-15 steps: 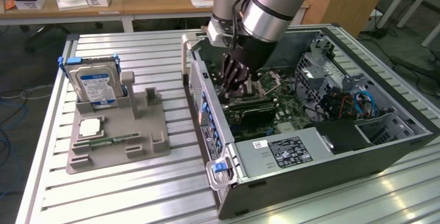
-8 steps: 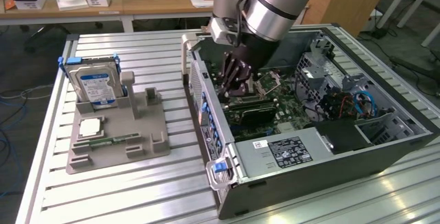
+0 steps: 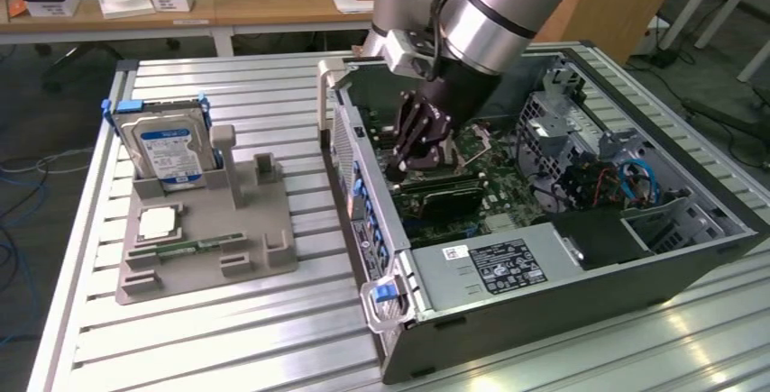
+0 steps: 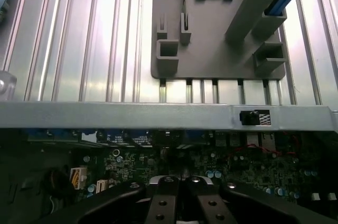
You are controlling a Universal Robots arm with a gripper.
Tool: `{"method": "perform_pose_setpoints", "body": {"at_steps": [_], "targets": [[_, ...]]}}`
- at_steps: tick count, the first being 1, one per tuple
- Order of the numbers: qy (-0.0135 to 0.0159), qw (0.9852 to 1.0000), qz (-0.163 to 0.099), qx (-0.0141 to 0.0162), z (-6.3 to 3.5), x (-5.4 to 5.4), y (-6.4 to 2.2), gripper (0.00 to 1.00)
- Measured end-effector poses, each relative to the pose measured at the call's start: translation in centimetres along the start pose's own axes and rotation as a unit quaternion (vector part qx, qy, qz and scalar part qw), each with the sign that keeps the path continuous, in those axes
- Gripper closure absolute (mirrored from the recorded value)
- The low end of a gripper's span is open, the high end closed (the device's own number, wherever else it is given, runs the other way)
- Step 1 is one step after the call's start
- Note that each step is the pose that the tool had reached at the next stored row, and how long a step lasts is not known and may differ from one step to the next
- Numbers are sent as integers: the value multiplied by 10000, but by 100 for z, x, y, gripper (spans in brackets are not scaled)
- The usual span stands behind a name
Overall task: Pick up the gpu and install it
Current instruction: 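Press down on the gpu until it lock into place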
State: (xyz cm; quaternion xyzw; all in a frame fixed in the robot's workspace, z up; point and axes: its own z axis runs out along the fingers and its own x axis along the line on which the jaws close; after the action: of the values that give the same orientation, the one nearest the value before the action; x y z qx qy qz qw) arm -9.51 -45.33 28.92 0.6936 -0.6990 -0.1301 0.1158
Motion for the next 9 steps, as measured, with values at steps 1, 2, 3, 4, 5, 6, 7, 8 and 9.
{"method": "perform_pose_setpoints", "body": {"at_steps": [1, 2, 3, 4, 5, 6, 7, 8, 9], "targets": [[1, 10000, 1, -39, -5, 9, -11, 90], [0, 10000, 1, -88, -7, 17, -22, 90], [0, 9999, 3, -132, -11, 26, -32, 90], [1, 9998, 4, -173, -14, 35, -43, 90], [0, 9998, 4, -211, -16, 42, -53, 90], [0, 9997, 5, -248, -19, 46, -64, 90], [1, 9996, 6, -291, -22, 49, -75, 90], [2, 9994, 7, -349, -25, 52, -87, 90], [1, 9992, 9, -406, -27, 55, -96, 90]]}}
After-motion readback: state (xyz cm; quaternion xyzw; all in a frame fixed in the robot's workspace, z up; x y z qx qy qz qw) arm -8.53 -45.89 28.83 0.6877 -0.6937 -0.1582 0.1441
